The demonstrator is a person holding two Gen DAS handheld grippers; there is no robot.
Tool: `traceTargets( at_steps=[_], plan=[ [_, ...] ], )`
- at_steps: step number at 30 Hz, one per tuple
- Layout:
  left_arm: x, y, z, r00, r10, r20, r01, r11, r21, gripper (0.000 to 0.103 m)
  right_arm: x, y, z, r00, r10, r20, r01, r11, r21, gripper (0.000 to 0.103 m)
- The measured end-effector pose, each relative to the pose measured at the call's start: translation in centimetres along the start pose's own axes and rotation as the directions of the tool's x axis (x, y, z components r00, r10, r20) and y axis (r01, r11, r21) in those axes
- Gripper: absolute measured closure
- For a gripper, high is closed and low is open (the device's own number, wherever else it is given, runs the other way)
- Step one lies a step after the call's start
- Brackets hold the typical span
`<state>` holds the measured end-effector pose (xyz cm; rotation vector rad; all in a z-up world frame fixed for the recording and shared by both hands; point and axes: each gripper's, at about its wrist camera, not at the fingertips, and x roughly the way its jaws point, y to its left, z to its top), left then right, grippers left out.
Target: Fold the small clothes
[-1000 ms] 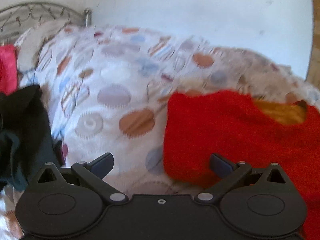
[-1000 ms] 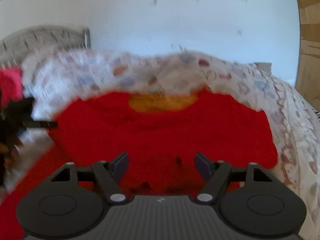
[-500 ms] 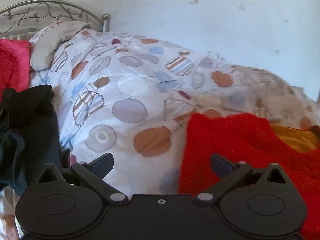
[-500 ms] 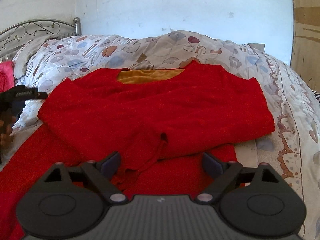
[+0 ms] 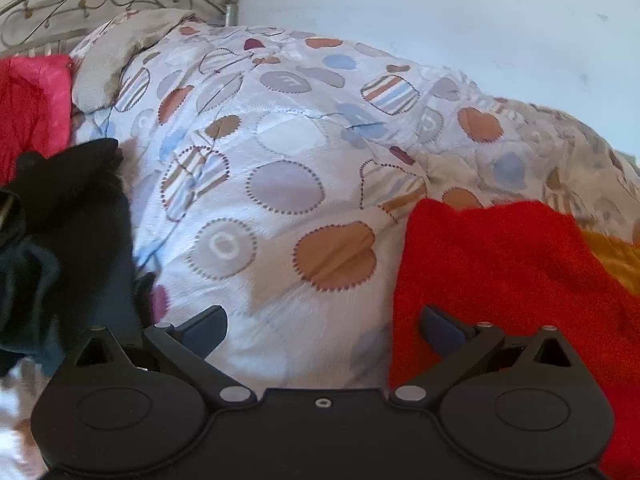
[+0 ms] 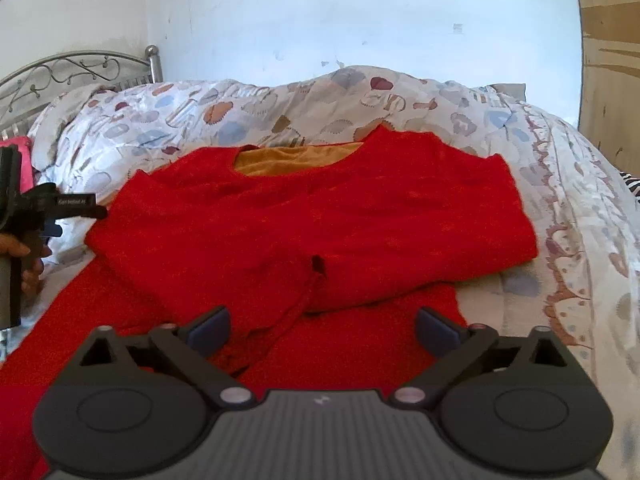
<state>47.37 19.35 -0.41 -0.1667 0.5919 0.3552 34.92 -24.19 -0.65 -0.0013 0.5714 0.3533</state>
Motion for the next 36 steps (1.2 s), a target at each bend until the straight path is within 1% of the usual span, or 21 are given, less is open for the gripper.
traceTargets(
  at_steps=[3, 7, 11, 14, 18, 19, 21, 23, 25, 27, 28, 29, 30, 31, 32, 33, 34, 35, 36],
  plan=[
    [-3.1, 0.5, -0.7, 0.999, -0.031, 0.011, 0.031, 0.999, 0.018, 0.001, -2.7, -0.7, -0.4, 1.0, -0.006, 0.019, 0.006, 1.0, -0.003, 0.0],
    [-7.4, 1.1, -2.5, 0.994, -0.105, 0.003, 0.105, 0.994, 0.008, 0.001, -6.4, -1.4, -2.2, 1.0, 0.005, 0.024, -0.004, 0.999, -0.033, 0.0],
    [-11.2, 1.4, -5.1, 0.985, -0.169, -0.04, 0.169, 0.986, -0.012, 0.001, -9.6, -1.6, -4.8, 1.0, -0.016, 0.015, 0.017, 0.997, -0.079, 0.0],
    [-14.3, 1.6, -7.2, 0.977, -0.209, -0.039, 0.209, 0.978, -0.004, 0.001, -12.0, -1.9, -6.8, 1.0, -0.026, 0.013, 0.027, 0.995, -0.1, 0.0],
    [-18.2, 1.7, -9.9, 0.967, -0.251, -0.034, 0.252, 0.967, 0.027, 0.001, -15.0, -2.3, -9.2, 0.998, -0.061, 0.027, 0.063, 0.991, -0.121, 0.0],
    [-19.1, 1.8, -10.6, 0.965, -0.262, -0.033, 0.263, 0.964, 0.034, 0.001, -16.0, -2.4, -9.9, 0.998, -0.057, 0.03, 0.06, 0.991, -0.116, 0.0],
    [-20.6, 2.0, -11.9, 0.956, -0.29, -0.039, 0.292, 0.956, 0.039, 0.001, -17.3, -2.6, -10.6, 0.999, -0.025, 0.03, 0.028, 0.995, -0.094, 0.0],
    [-21.7, 2.3, -13.3, 0.944, -0.327, -0.044, 0.329, 0.943, 0.047, 0.001, -18.8, -2.5, -11.6, 0.999, 0.016, 0.039, -0.014, 0.998, -0.057, 0.0],
    [-22.5, 2.4, -14.7, 0.931, -0.363, -0.048, 0.366, 0.927, 0.081, 0.001, -19.6, -1.9, -12.6, 0.999, 0.04, 0.031, -0.039, 0.998, -0.054, 0.001],
    [-23.0, 2.6, -16.0, 0.919, -0.389, -0.058, 0.393, 0.911, 0.124, 0.001, -19.9, -0.9, -13.4, 0.998, 0.047, 0.031, -0.044, 0.996, -0.072, 0.008],
    [-23.1, 2.7, -16.5, 0.915, -0.397, -0.074, 0.404, 0.905, 0.138, 0.001, -19.9, -0.6, -13.6, 0.999, 0.04, 0.03, -0.038, 0.996, -0.079, 0.012],
    [-23.0, 2.8, -16.9, 0.909, -0.404, -0.098, 0.415, 0.898, 0.148, 0.001, -19.9, -0.1, -13.9, 0.999, 0.03, 0.029, -0.027, 0.996, -0.088, 0.014],
    [-23.0, 3.0, -17.2, 0.905, -0.409, -0.117, 0.423, 0.893, 0.152, 0.001, -19.8, 0.3, -14.1, 0.999, 0.019, 0.028, -0.017, 0.996, -0.092, 0.019],
    [-23.0, 3.2, -17.4, 0.902, -0.411, -0.132, 0.428, 0.891, 0.149, 0.004, -19.8, 0.6, -14.2, 1.0, 0.007, 0.029, -0.004, 0.996, -0.09, 0.022],
    [-23.0, 3.4, -17.6, 0.899, -0.412, -0.148, 0.432, 0.891, 0.142, 0.009, -19.8, 0.8, -14.2, 1.0, -0.006, 0.028, 0.009, 0.997, -0.081, 0.024],
    [-23.0, 3.7, -17.7, 0.893, -0.417, -0.166, 0.439, 0.889, 0.13, 0.012, -19.8, 0.9, -14.3, 1.0, -0.007, 0.026, 0.009, 0.997, -0.075, 0.028],
    [-23.0, 4.0, -17.8, 0.887, -0.425, -0.179, 0.447, 0.888, 0.11, 0.02, -19.8, 1.1, -14.3, 1.0, -0.006, 0.024, 0.008, 0.997, -0.073, 0.035],
    [-22.9, 4.2, -17.9, 0.885, -0.429, -0.184, 0.45, 0.888, 0.095, 0.024, -19.9, 1.3, -14.5, 1.0, -0.007, 0.021, 0.009, 0.996, -0.083, 0.04],
    [-22.9, 4.4, -18.0, 0.882, -0.431, -0.188, 0.452, 0.888, 0.084, 0.027, -19.9, 1.5, -14.6, 1.0, -0.013, 0.018, 0.015, 0.995, -0.102, 0.051]
  ],
)
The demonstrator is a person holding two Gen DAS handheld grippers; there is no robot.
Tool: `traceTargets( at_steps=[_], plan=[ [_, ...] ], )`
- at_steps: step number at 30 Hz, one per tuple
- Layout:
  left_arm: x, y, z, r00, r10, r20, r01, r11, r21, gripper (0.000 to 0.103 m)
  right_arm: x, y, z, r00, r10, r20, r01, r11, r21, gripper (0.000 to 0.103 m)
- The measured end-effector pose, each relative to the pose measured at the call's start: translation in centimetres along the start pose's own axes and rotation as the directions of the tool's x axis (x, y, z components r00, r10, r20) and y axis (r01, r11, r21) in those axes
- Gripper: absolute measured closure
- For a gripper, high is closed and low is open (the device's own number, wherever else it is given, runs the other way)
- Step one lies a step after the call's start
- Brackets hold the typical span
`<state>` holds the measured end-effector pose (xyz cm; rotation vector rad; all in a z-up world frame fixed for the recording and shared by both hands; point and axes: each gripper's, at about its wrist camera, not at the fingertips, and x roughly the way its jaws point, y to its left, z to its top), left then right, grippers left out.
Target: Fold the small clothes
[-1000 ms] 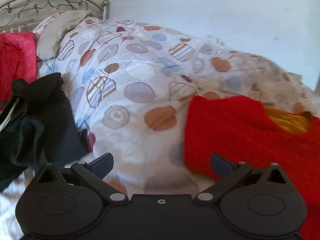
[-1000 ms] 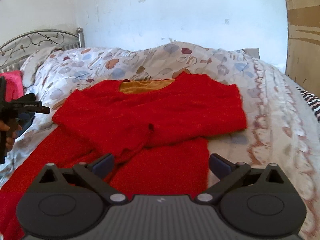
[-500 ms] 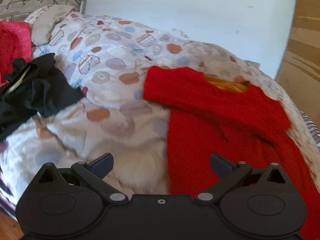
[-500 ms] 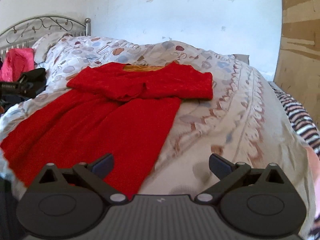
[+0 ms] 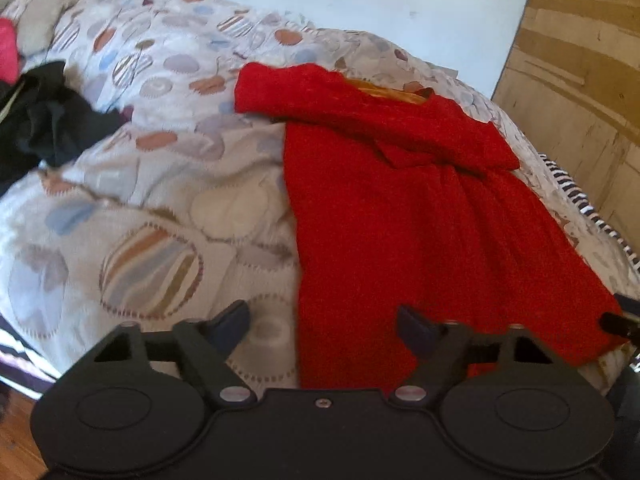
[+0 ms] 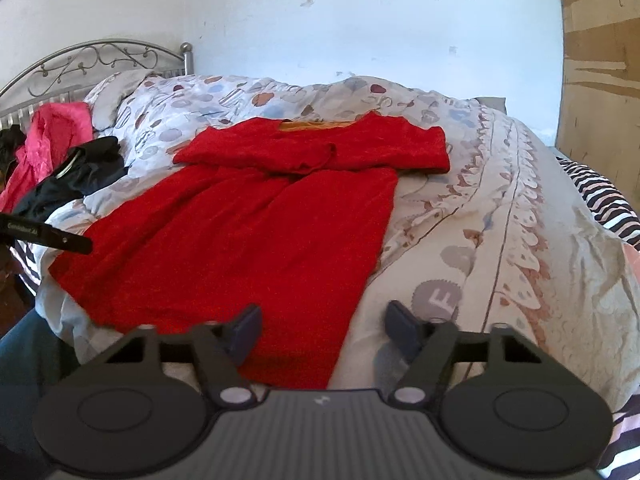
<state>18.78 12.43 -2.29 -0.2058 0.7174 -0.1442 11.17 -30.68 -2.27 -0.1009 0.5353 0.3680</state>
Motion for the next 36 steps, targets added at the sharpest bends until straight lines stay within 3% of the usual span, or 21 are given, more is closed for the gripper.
traceTargets(
  at_steps=[1, 3, 6, 8, 10, 14, 17, 19, 22, 28, 36],
  plan=[
    [0.0, 0.0, 0.0, 1.0, -0.005, -0.006, 0.005, 1.0, -0.005, 0.034, -0.1, 0.4, -0.2, 1.0, -0.001, -0.003, 0.001, 1.0, -0.024, 0.062],
    [0.0, -0.2, -0.1, 1.0, -0.017, -0.017, 0.017, 1.0, 0.002, 0.042, -0.3, 0.9, -0.3, 1.0, 0.009, -0.013, -0.01, 0.999, -0.051, 0.072],
    [0.3, -0.9, 0.0, 0.998, 0.05, -0.049, -0.048, 0.998, 0.041, 0.063, -0.8, 0.7, 0.0, 1.0, 0.012, -0.003, -0.013, 0.999, -0.036, 0.095],
    [-0.1, -1.3, 0.3, 0.995, 0.081, -0.052, -0.078, 0.995, 0.055, 0.087, -1.3, 0.1, 0.4, 1.0, 0.009, 0.013, -0.009, 1.0, -0.005, 0.096],
    [-0.7, -1.7, 0.7, 0.995, 0.092, -0.048, -0.089, 0.994, 0.064, 0.094, -1.8, -0.3, 0.7, 0.999, -0.008, 0.033, 0.008, 1.0, -0.006, 0.097],
    [-3.1, -2.9, 1.2, 0.995, 0.096, 0.017, -0.097, 0.991, 0.088, 0.097, -3.8, -1.3, 1.8, 0.996, -0.027, 0.086, 0.024, 0.999, 0.033, 0.097],
    [-5.1, -2.7, 1.6, 0.994, 0.095, 0.052, -0.097, 0.994, 0.038, 0.098, -5.6, -2.3, 2.6, 0.992, -0.043, 0.115, 0.035, 0.997, 0.07, 0.098],
    [-6.6, -2.5, 1.6, 0.993, 0.088, 0.081, -0.088, 0.996, 0.0, 0.098, -6.5, -2.9, 2.8, 0.992, -0.042, 0.118, 0.033, 0.996, 0.083, 0.098],
    [-8.1, -3.1, 1.1, 0.986, 0.106, 0.126, -0.111, 0.993, 0.031, 0.098, -6.8, -2.5, 2.3, 0.993, -0.069, 0.1, 0.065, 0.997, 0.043, 0.098],
    [-5.9, -2.3, -0.4, 0.992, 0.122, 0.039, -0.122, 0.992, 0.01, 0.098, -4.6, -2.9, 0.2, 0.997, -0.076, 0.023, 0.074, 0.996, 0.055, 0.097],
    [-5.3, -2.8, -0.1, 0.993, 0.113, 0.029, -0.114, 0.993, 0.029, 0.096, -4.2, -2.2, -0.1, 0.998, -0.069, 0.005, 0.069, 0.997, -0.017, 0.093]
  ],
)
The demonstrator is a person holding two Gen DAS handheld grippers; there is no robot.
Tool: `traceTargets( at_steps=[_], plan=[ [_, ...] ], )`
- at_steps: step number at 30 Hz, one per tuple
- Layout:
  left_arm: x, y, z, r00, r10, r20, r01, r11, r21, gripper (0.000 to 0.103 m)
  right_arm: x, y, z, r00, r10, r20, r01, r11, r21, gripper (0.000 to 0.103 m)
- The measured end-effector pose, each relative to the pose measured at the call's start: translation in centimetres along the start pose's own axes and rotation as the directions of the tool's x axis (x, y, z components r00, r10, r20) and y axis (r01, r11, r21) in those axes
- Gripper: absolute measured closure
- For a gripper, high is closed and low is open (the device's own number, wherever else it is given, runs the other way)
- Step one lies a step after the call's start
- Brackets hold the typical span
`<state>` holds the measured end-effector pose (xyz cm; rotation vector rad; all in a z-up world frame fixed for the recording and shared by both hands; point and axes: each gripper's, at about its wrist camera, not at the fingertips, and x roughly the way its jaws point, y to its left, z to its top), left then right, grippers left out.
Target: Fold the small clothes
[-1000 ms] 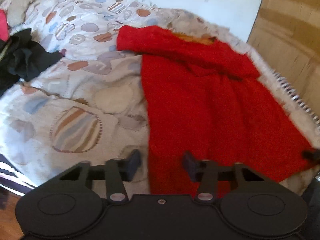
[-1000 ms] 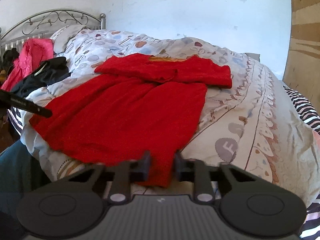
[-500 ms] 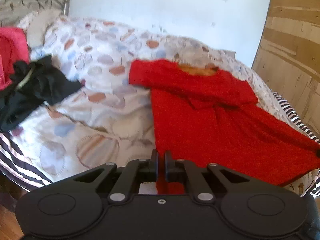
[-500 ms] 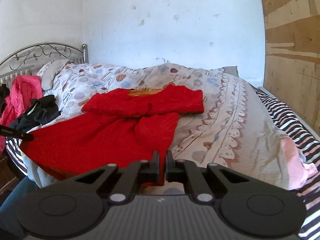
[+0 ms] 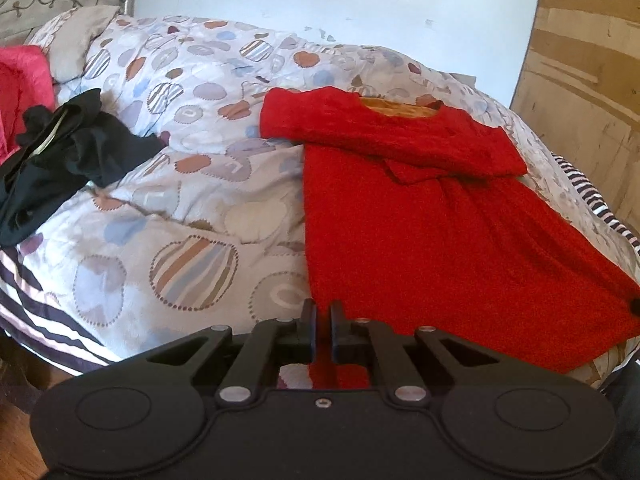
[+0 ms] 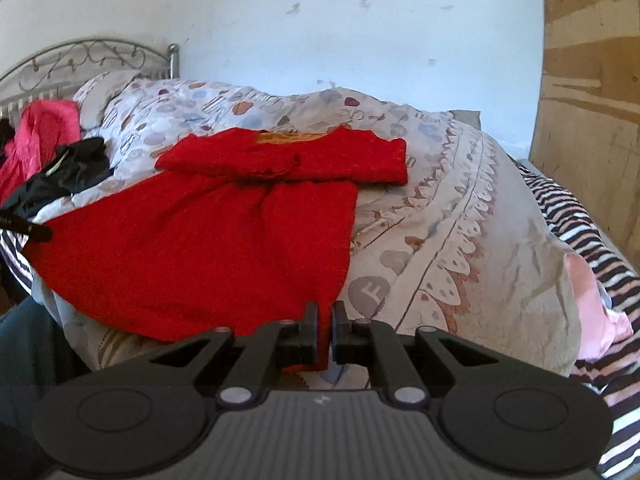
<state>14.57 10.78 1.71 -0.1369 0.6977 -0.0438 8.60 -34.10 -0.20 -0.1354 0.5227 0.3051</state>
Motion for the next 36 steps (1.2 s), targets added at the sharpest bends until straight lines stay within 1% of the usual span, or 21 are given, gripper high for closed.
traceTargets(
  at_steps=[2, 3, 4, 6, 8, 9, 10, 11, 13, 16, 19, 21, 23, 24, 25, 26, 27, 28, 30, 34, 36],
  plan=[
    [0.0, -0.2, 0.2, 1.0, 0.003, -0.006, -0.003, 1.0, 0.002, 0.091, -0.1, 0.2, 0.1, 1.0, 0.001, 0.003, 0.0, 0.999, -0.032, 0.087],
    [0.0, -0.2, 0.3, 1.0, 0.002, -0.008, -0.002, 1.0, 0.003, 0.091, -0.3, 0.4, 0.1, 1.0, 0.0, 0.012, 0.001, 0.998, -0.056, 0.076],
    [-0.1, -0.2, 0.4, 1.0, -0.002, -0.009, 0.002, 1.0, 0.005, 0.087, -0.5, 0.6, 0.1, 1.0, -0.006, 0.022, 0.008, 0.997, -0.082, 0.058],
    [-0.3, -0.3, 0.6, 1.0, -0.002, -0.001, 0.002, 1.0, 0.011, 0.077, -1.0, 1.0, 0.1, 0.999, 0.001, 0.042, 0.005, 0.99, -0.142, 0.046],
    [-0.7, -0.6, 0.6, 1.0, 0.002, 0.015, -0.003, 1.0, 0.025, 0.054, -1.4, 1.9, 0.0, 0.999, 0.031, 0.044, -0.019, 0.972, -0.235, 0.042],
    [-0.9, -0.7, 0.6, 1.0, 0.009, 0.026, -0.01, 0.999, 0.032, 0.048, -1.6, 2.3, -0.1, 0.998, 0.048, 0.035, -0.036, 0.959, -0.28, 0.036],
    [-1.2, -1.0, 0.6, 0.999, 0.012, 0.039, -0.014, 0.999, 0.045, 0.035, -1.7, 2.9, -0.2, 0.997, 0.071, 0.026, -0.059, 0.944, -0.325, 0.032],
    [-1.3, -1.2, 0.6, 0.999, 0.011, 0.048, -0.014, 0.998, 0.056, 0.026, -1.8, 3.4, -0.4, 0.996, 0.089, 0.019, -0.077, 0.931, -0.358, 0.03],
    [-1.6, -1.8, 0.7, 0.998, 0.002, 0.065, -0.007, 0.997, 0.082, 0.019, -1.7, 4.8, -0.8, 0.994, 0.11, 0.0, -0.1, 0.899, -0.425, 0.027],
    [-1.6, -2.5, 0.7, 0.997, 0.0, 0.076, -0.008, 0.994, 0.107, 0.004, -0.9, 7.6, -1.9, 0.994, 0.106, -0.015, -0.096, 0.827, -0.554, 0.025],
    [-1.7, -3.3, 0.7, 0.996, -0.008, 0.085, -0.003, 0.991, 0.131, 0.001, 0.7, 10.4, -3.5, 0.999, 0.048, -0.011, -0.042, 0.726, -0.686, 0.024],
    [-1.6, -3.9, 0.5, 0.996, -0.026, 0.081, 0.014, 0.989, 0.147, 0.001, 1.6, 11.6, -4.1, 0.999, -0.001, 0.032, 0.024, 0.683, -0.73, 0.024],
    [-1.8, -4.3, 0.2, 0.995, -0.057, 0.08, 0.043, 0.985, 0.165, 0.001, 2.1, 12.6, -4.2, 0.998, -0.011, 0.056, 0.049, 0.669, -0.742, 0.028],
    [-1.8, -4.5, 0.1, 0.994, -0.074, 0.08, 0.059, 0.983, 0.174, 0.001, 2.2, 12.8, -4.2, 0.998, -0.006, 0.06, 0.049, 0.669, -0.742, 0.038],
    [-1.9, -4.7, -0.2, 0.992, -0.096, 0.082, 0.08, 0.98, 0.185, 0.001, 2.3, 12.9, -4.0, 0.999, 0.002, 0.053, 0.038, 0.673, -0.738, 0.056],
    [-2.1, -4.8, -0.4, 0.99, -0.115, 0.085, 0.097, 0.976, 0.196, 0.001, 2.4, 13.0, -3.8, 0.999, 0.014, 0.037, 0.017, 0.685, -0.729, 0.066],
    [-2.1, -5.0, -0.7, 0.988, -0.129, 0.087, 0.109, 0.971, 0.211, 0.001, 2.5, 12.7, -3.4, 0.999, 0.029, 0.025, -0.003, 0.701, -0.713, 0.082],
    [-2.2, -5.3, -1.0, 0.987, -0.136, 0.09, 0.112, 0.967, 0.229, 0.001, 2.3, 12.5, -2.9, 0.999, 0.049, 0.019, -0.023, 0.725, -0.688, 0.089],
    [-2.3, -5.9, -1.6, 0.984, -0.146, 0.106, 0.113, 0.956, 0.27, 0.001, 2.0, 11.8, -1.2, 0.995, 0.1, 0.01, -0.072, 0.775, -0.628, 0.098],
    [-2.3, -7.6, -3.0, 0.979, -0.164, 0.122, 0.11, 0.925, 0.363, 0.001, 1.6, 9.6, 3.3, 0.979, 0.204, -0.003, -0.184, 0.875, -0.449, 0.099],
    [-2.2, -8.6, -3.9, 0.977, -0.175, 0.121, 0.109, 0.901, 0.419, 0.001, 2.2, 8.1, 5.6, 0.969, 0.246, -0.02, -0.238, 0.909, -0.341, 0.099]
  ],
)
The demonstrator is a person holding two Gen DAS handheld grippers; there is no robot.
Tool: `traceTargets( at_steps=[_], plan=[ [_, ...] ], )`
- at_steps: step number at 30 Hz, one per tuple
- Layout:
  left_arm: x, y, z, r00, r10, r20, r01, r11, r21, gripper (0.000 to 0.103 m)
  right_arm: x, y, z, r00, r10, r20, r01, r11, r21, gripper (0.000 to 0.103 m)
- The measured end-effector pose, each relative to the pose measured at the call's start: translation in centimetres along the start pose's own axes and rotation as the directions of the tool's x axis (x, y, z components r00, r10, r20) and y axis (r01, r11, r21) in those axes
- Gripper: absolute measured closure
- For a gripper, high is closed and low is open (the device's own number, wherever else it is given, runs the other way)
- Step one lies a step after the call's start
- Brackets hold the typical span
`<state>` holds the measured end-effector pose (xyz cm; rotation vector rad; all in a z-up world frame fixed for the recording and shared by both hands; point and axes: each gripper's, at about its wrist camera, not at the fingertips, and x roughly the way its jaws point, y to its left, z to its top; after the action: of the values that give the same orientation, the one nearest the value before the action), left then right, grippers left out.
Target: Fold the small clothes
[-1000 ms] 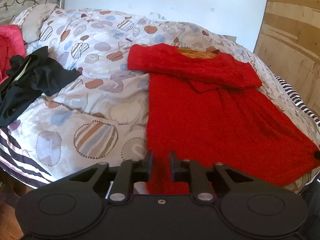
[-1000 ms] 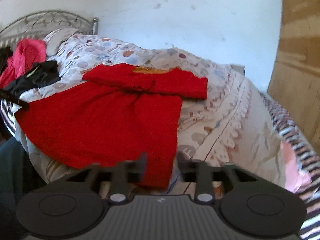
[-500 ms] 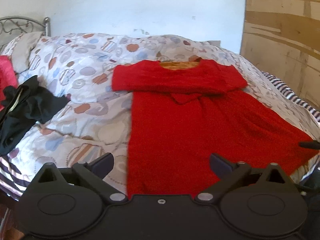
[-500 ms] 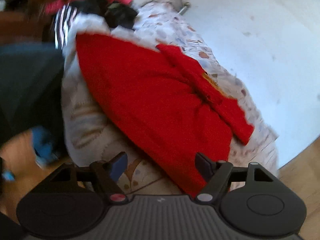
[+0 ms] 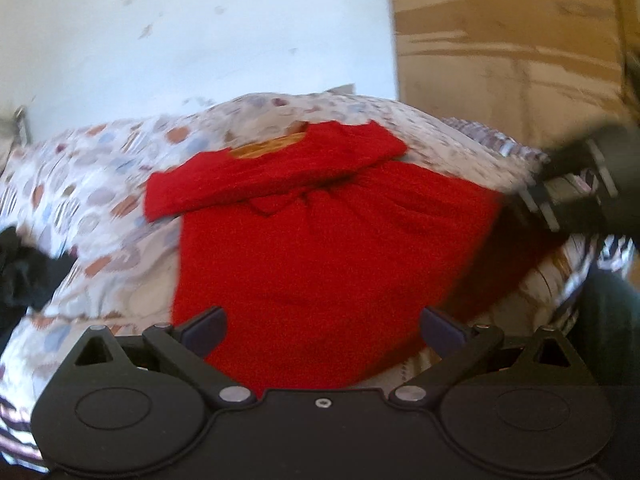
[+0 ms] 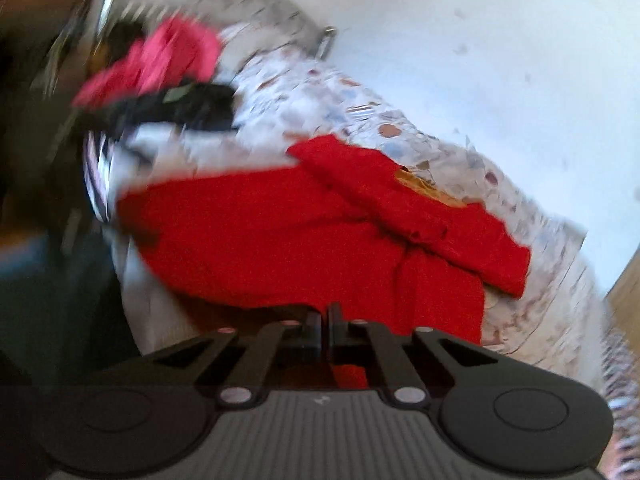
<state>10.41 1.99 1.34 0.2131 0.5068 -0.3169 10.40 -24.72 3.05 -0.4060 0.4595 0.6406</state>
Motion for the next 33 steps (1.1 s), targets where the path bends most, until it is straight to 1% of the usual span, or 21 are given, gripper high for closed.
traceTargets(
  at_steps=[2, 3, 5, 8, 10, 14, 15, 16, 19, 21, 23, 26, 28, 29, 30, 31, 32, 33],
  plan=[
    [0.3, -1.3, -0.6, 1.0, -0.002, -0.005, 0.003, 0.998, 0.063, 0.001, 0.5, -1.9, 1.2, 0.999, 0.042, 0.003, -0.042, 0.996, 0.073, 0.099],
    [0.5, -1.9, -0.9, 1.0, 0.007, -0.011, -0.006, 0.996, 0.094, 0.001, 0.5, -2.6, 1.6, 0.999, 0.05, 0.006, -0.05, 0.995, 0.084, 0.099],
    [1.0, -2.9, -1.3, 0.999, 0.018, -0.027, -0.014, 0.989, 0.148, 0.001, 0.5, -3.0, 1.8, 0.999, 0.046, 0.005, -0.046, 0.997, 0.069, 0.099],
    [1.7, -3.6, -1.8, 0.998, 0.019, -0.056, -0.007, 0.977, 0.212, 0.001, 0.2, -2.9, 1.2, 0.997, 0.076, -0.01, -0.076, 0.996, 0.037, 0.099],
    [2.1, -3.6, -2.0, 0.997, 0.019, -0.076, -0.001, 0.974, 0.228, 0.001, 0.2, -2.1, 0.3, 0.996, 0.087, -0.031, -0.087, 0.996, 0.0, 0.099],
    [2.5, -2.5, -2.2, 0.994, -0.005, -0.112, 0.027, 0.981, 0.19, 0.001, 0.8, 0.0, -2.3, 0.99, 0.088, -0.11, -0.096, 0.994, -0.061, 0.093],
    [2.6, -2.3, -2.2, 0.992, -0.009, -0.123, 0.032, 0.983, 0.179, 0.001, 1.0, 0.7, -2.9, 0.988, 0.078, -0.132, -0.09, 0.992, -0.089, 0.085],
    [2.6, -2.0, -2.2, 0.991, -0.012, -0.134, 0.035, 0.985, 0.167, 0.001, 1.1, 1.3, -3.5, 0.986, 0.067, -0.151, -0.086, 0.989, -0.122, 0.075],
    [2.7, -1.2, -2.2, 0.988, -0.024, -0.152, 0.044, 0.991, 0.129, 0.001, 1.3, 2.5, -4.6, 0.981, 0.074, -0.179, -0.105, 0.98, -0.169, 0.064],
    [2.8, -0.9, -2.2, 0.987, -0.027, -0.16, 0.046, 0.992, 0.114, 0.001, 1.3, 3.4, -5.1, 0.981, 0.061, -0.186, -0.1, 0.973, -0.21, 0.057],
    [2.8, -0.8, -2.2, 0.987, -0.024, -0.161, 0.042, 0.993, 0.114, 0.001, 1.5, 4.5, -5.6, 0.982, 0.027, -0.188, -0.081, 0.954, -0.29, 0.056],
    [2.8, -0.8, -2.1, 0.988, -0.026, -0.155, 0.045, 0.992, 0.116, 0.001, 2.3, 5.6, -6.2, 0.985, -0.035, -0.167, -0.029, 0.931, -0.365, 0.056],
    [2.7, -1.0, -2.0, 0.988, -0.028, -0.149, 0.046, 0.992, 0.118, 0.001, 2.9, 5.9, -6.1, 0.987, -0.063, -0.148, 0.005, 0.932, -0.363, 0.056],
    [2.7, -1.0, -1.9, 0.989, -0.03, -0.145, 0.047, 0.992, 0.12, 0.001, 3.3, 6.0, -6.0, 0.987, -0.079, -0.137, 0.026, 0.935, -0.354, 0.06],
    [2.6, -1.2, -1.8, 0.989, -0.031, -0.142, 0.049, 0.991, 0.122, 0.001, 3.8, 6.0, -5.7, 0.987, -0.098, -0.126, 0.049, 0.938, -0.343, 0.071],
    [2.6, -1.3, -1.8, 0.99, -0.034, -0.138, 0.052, 0.991, 0.126, 0.001, 4.1, 5.9, -5.5, 0.988, -0.103, -0.116, 0.06, 0.942, -0.33, 0.078],
    [2.6, -1.4, -1.7, 0.99, -0.035, -0.136, 0.053, 0.99, 0.13, 0.001, 4.2, 5.6, -5.2, 0.99, -0.089, -0.108, 0.052, 0.95, -0.307, 0.088],
    [2.6, -1.5, -1.6, 0.991, -0.035, -0.132, 0.054, 0.989, 0.136, 0.001, 4.2, 5.0, -4.6, 0.993, -0.056, -0.107, 0.027, 0.966, -0.257, 0.093]
  ],
)
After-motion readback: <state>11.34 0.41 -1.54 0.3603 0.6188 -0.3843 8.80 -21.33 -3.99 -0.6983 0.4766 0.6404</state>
